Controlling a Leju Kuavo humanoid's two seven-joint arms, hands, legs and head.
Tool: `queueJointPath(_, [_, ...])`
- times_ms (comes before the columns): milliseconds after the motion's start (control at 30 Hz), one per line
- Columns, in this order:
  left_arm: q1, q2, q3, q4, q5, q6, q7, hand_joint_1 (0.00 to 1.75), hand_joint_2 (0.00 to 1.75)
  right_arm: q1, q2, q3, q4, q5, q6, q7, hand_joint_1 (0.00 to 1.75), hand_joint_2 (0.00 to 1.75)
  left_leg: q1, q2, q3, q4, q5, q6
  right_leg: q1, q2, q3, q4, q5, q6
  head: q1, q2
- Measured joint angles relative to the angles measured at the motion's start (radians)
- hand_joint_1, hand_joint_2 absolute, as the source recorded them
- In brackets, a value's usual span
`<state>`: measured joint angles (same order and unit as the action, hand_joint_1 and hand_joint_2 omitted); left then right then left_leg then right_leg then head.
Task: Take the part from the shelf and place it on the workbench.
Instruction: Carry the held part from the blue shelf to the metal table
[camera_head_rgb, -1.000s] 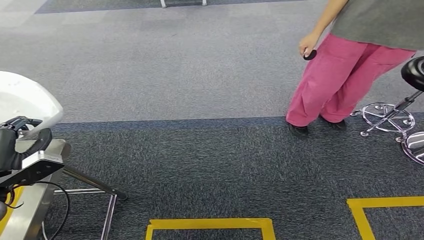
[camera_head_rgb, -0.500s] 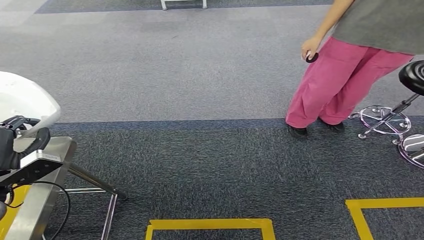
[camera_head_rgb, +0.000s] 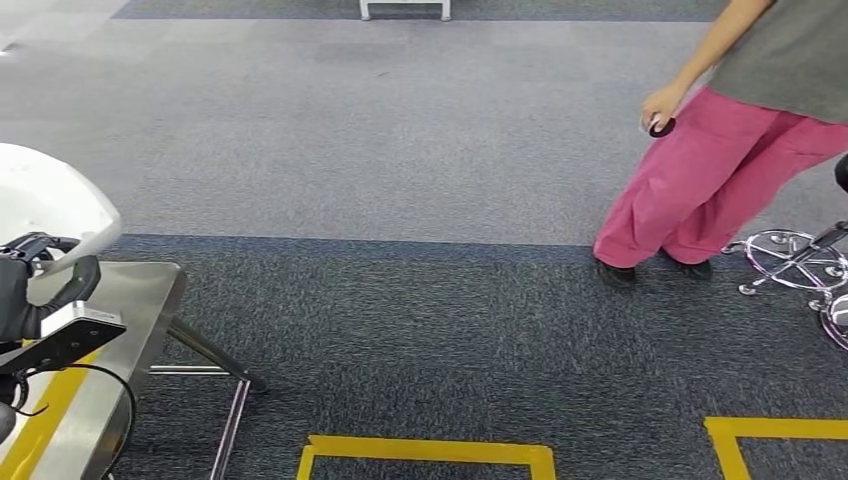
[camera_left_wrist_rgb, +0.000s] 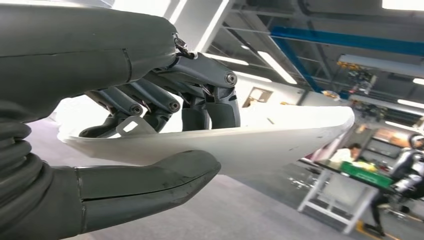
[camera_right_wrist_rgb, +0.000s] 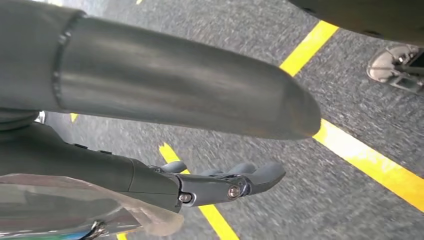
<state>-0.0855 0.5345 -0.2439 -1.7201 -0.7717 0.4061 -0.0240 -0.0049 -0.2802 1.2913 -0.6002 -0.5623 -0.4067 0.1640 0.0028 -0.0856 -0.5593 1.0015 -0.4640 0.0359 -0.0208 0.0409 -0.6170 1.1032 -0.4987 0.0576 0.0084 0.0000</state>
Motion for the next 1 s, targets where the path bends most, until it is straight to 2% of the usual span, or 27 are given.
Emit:
queueJointPath(33, [-0.001, 0.0, 0.0, 0.0, 0.0, 0.0, 0.0, 1.75, 1.75, 0.0, 0.0, 0.0, 0.0, 0.0, 0.0, 0.0, 0.0, 0.0, 0.0, -0.01, -0.004, 0.007, -0.002, -0.006, -0.003, 0.021, 0.029, -0.053, 0.014, -0.001, -0.001, 0.0])
queueJointPath(67, [-0.001, 0.0, 0.001, -0.001, 0.0, 0.001, 0.0, 1.75, 1.75, 0.001, -0.001, 0.0, -0.001, 0.0, 0.0, 0.0, 0.0, 0.0, 0.001, -0.021, -0.009, 0.012, -0.003, -0.012, -0.005, 0.036, 0.047, -0.082, 0.016, -0.003, -0.001, 0.0])
queueJointPath(100, [-0.001, 0.0, 0.001, -0.001, 0.0, 0.003, -0.001, 1.75, 1.75, 0.001, -0.001, 0.0, -0.001, 0.0, 0.0, 0.0, 0.0, 0.0, 0.003, -0.032, -0.015, 0.015, -0.002, -0.018, -0.004, 0.039, 0.053, -0.088, 0.01, -0.008, -0.001, 0.0])
queueJointPath(133, [0.0, 0.0, 0.002, -0.002, 0.0, 0.004, -0.002, 1.75, 1.75, 0.001, -0.001, 0.0, -0.001, 0.0, 0.0, 0.0, 0.0, 0.0, 0.005, -0.044, -0.018, 0.015, 0.0, -0.023, -0.003, 0.026, 0.053, -0.088, 0.01, -0.014, -0.001, 0.0])
queueJointPath(167, [0.002, 0.0, 0.003, -0.002, 0.0, 0.006, -0.002, 1.75, 1.75, 0.001, -0.001, 0.0, -0.002, 0.001, 0.0, 0.0, 0.0, 0.0, 0.006, -0.042, -0.021, 0.017, 0.0, -0.029, -0.002, 0.012, 0.055, -0.088, 0.01, -0.02, -0.001, 0.0])
queueJointPath(200, [0.003, 0.002, 0.004, -0.002, 0.0, 0.006, -0.003, 1.75, 1.75, 0.001, -0.001, 0.0, -0.002, 0.001, 0.0, 0.0, 0.0, 0.0, 0.005, -0.024, -0.026, 0.027, -0.006, -0.033, -0.003, -0.001, 0.057, -0.089, 0.01, -0.027, -0.003, 0.0])
queueJointPath(233, [0.002, 0.003, 0.006, -0.003, -0.001, 0.007, -0.004, 1.75, 1.75, 0.0, -0.001, 0.0, -0.002, 0.002, 0.001, 0.0, 0.0, 0.0, 0.004, 0.004, -0.039, 0.056, -0.022, -0.038, -0.004, -0.015, 0.059, -0.091, 0.01, -0.033, -0.006, 0.0])
queueJointPath(267, [0.0, 0.004, 0.007, -0.003, -0.002, 0.008, -0.005, 1.75, 1.75, 0.0, -0.001, 0.0, -0.003, 0.003, 0.001, 0.0, 0.0, 0.0, 0.003, 0.039, -0.062, 0.106, -0.048, -0.043, -0.003, -0.029, 0.061, -0.092, 0.008, -0.038, -0.009, 0.0])
queueJointPath(300, [-0.001, 0.004, 0.008, -0.003, -0.004, 0.009, -0.006, 1.75, 1.75, 0.001, -0.001, 0.0, -0.003, 0.004, 0.001, -0.001, 0.0, 0.0, 0.004, 0.062, -0.094, 0.172, -0.079, -0.047, -0.002, -0.044, 0.062, -0.091, 0.006, -0.043, -0.012, 0.0])
queueJointPath(333, [-0.001, 0.004, 0.008, -0.003, -0.006, 0.01, -0.008, 1.75, 1.75, 0.002, -0.001, 0.0, -0.003, 0.005, 0.002, -0.001, 0.0, 0.0, 0.006, 0.073, -0.128, 0.242, -0.108, -0.05, -0.001, -0.059, 0.063, -0.091, 0.004, -0.046, -0.013, 0.0])
queueJointPath(367, [0.0, 0.004, 0.008, -0.003, -0.008, 0.01, -0.008, 1.75, 1.75, 0.002, -0.001, 0.0, -0.003, 0.005, 0.003, -0.001, 0.0, 0.0, 0.008, 0.076, -0.154, 0.291, -0.122, -0.051, 0.0, -0.075, 0.064, -0.091, 0.003, -0.047, -0.013, 0.0])
queueJointPath(400, [0.002, 0.004, 0.009, -0.003, -0.01, 0.01, -0.009, 1.75, 1.75, 0.003, -0.001, 0.0, -0.003, 0.006, 0.003, -0.001, 0.0, 0.0, 0.009, 0.077, -0.163, 0.306, -0.116, -0.051, 0.001, -0.089, 0.065, -0.091, 0.001, -0.047, -0.013, 0.0])
queueJointPath(433, [0.002, 0.004, 0.009, -0.003, -0.011, 0.011, -0.009, 1.75, 1.75, 0.002, -0.001, 0.0, -0.003, 0.006, 0.003, -0.001, 0.0, 0.0, 0.009, 0.08, -0.151, 0.278, -0.09, -0.05, 0.001, -0.104, 0.068, -0.091, -0.002, -0.047, -0.013, 0.0])
queueJointPath(467, [0.003, 0.004, 0.01, -0.003, -0.011, 0.011, -0.009, 1.75, 1.75, 0.001, -0.001, 0.0, -0.003, 0.006, 0.003, -0.001, 0.0, 0.0, 0.008, 0.089, -0.121, 0.218, -0.051, -0.047, 0.001, -0.118, 0.072, -0.091, -0.005, -0.045, -0.013, 0.0])
queueJointPath(533, [0.001, 0.005, 0.012, -0.003, -0.013, 0.012, -0.01, 1.75, 1.75, 0.0, -0.001, 0.0, -0.003, 0.008, 0.004, -0.002, 0.0, 0.0, -0.003, 0.139, -0.054, 0.082, 0.001, -0.037, 0.005, -0.142, 0.081, -0.091, -0.011, -0.04, -0.014, 0.0])
queueJointPath(567, [-0.001, 0.005, 0.014, -0.003, -0.014, 0.014, -0.01, 1.75, 1.75, -0.001, -0.001, 0.0, -0.003, 0.008, 0.005, -0.002, 0.0, 0.0, -0.009, 0.159, -0.036, 0.043, 0.008, -0.032, 0.008, -0.154, 0.083, -0.091, -0.014, -0.036, -0.014, 0.0])
queueJointPath(600, [-0.003, 0.005, 0.015, -0.003, -0.016, 0.015, -0.01, 1.75, 1.75, -0.002, -0.001, 0.0, -0.003, 0.008, 0.006, -0.002, 0.0, 0.0, -0.014, 0.17, -0.031, 0.027, 0.005, -0.028, 0.011, -0.166, 0.085, -0.092, -0.016, -0.032, -0.014, 0.0])
queueJointPath(667, [-0.002, 0.006, 0.018, -0.003, -0.02, 0.018, -0.011, 1.75, 1.75, -0.006, -0.001, -0.001, -0.003, 0.01, 0.007, -0.002, 0.0, 0.0, -0.014, 0.148, -0.035, 0.02, 0.007, -0.019, 0.013, -0.188, 0.089, -0.096, -0.02, -0.022, -0.015, 0.0])
queueJointPath(700, [-0.002, 0.008, 0.019, -0.003, -0.022, 0.021, -0.011, 1.75, 1.75, -0.008, -0.001, -0.001, -0.003, 0.011, 0.008, -0.002, 0.0, 0.0, -0.012, 0.135, -0.034, 0.016, 0.009, -0.013, 0.011, -0.176, 0.089, -0.091, -0.027, -0.016, -0.014, 0.0])
queueJointPath(767, [-0.005, 0.009, 0.021, -0.004, -0.027, 0.025, -0.011, 1.75, 1.75, -0.01, -0.001, -0.001, -0.003, 0.014, 0.01, -0.003, 0.0, 0.0, -0.005, 0.109, -0.032, 0.007, 0.017, 0.0, 0.007, -0.111, 0.062, -0.03, -0.067, -0.009, -0.009, 0.0])
queueJointPath(800, [-0.007, 0.009, 0.021, -0.004, -0.029, 0.027, -0.01, 1.75, 1.75, -0.009, -0.001, -0.001, -0.003, 0.014, 0.01, -0.003, 0.0, 0.0, -0.005, 0.096, -0.032, 0.006, 0.018, 0.003, 0.006, -0.074, 0.032, 0.032, -0.098, -0.009, -0.006, 0.0])
queueJointPath(833, [-0.008, 0.008, 0.021, -0.004, -0.03, 0.027, -0.01, 1.75, 1.75, -0.008, -0.001, -0.001, -0.002, 0.015, 0.01, -0.003, 0.0, 0.0, -0.006, 0.082, -0.033, 0.007, 0.018, 0.005, 0.007, -0.054, -0.004, 0.102, -0.126, -0.009, -0.005, 0.0])
queueJointPath(867, [-0.006, 0.006, 0.02, -0.004, -0.03, 0.028, -0.01, 1.75, 1.75, -0.006, -0.001, -0.001, -0.002, 0.015, 0.01, -0.002, 0.0, 0.0, -0.006, 0.067, -0.033, 0.008, 0.018, 0.006, 0.008, -0.045, -0.036, 0.16, -0.142, -0.009, -0.004, 0.0])
queueJointPath(900, [-0.005, 0.005, 0.019, -0.004, -0.031, 0.028, -0.009, 1.75, 1.75, -0.004, -0.001, -0.001, -0.002, 0.016, 0.01, -0.002, 0.0, 0.0, -0.007, 0.051, -0.033, 0.008, 0.018, 0.006, 0.008, -0.042, -0.057, 0.188, -0.139, -0.01, -0.004, 0.0])
queueJointPath(933, [-0.005, 0.004, 0.019, -0.004, -0.032, 0.028, -0.009, 1.75, 1.75, -0.002, -0.001, 0.0, -0.002, 0.016, 0.011, -0.002, 0.0, 0.0, -0.007, 0.035, -0.033, 0.009, 0.018, 0.006, 0.009, -0.04, -0.059, 0.176, -0.116, -0.011, -0.004, 0.0])
queueJointPath(967, [-0.005, 0.004, 0.019, -0.004, -0.034, 0.029, -0.009, 1.75, 1.75, -0.001, -0.001, 0.0, -0.002, 0.017, 0.011, -0.002, 0.0, 0.0, -0.007, 0.019, -0.032, 0.011, 0.017, 0.006, 0.008, -0.035, -0.043, 0.127, -0.078, -0.012, -0.004, 0.0])
queueJointPath(1000, [-0.005, 0.003, 0.019, -0.004, -0.035, 0.03, -0.008, 1.75, 1.75, 0.0, -0.001, -0.001, -0.002, 0.018, 0.011, -0.002, 0.0, 0.0, -0.006, 0.004, -0.032, 0.013, 0.016, 0.004, 0.007, -0.017, -0.016, 0.056, -0.038, -0.014, -0.004, 0.0])
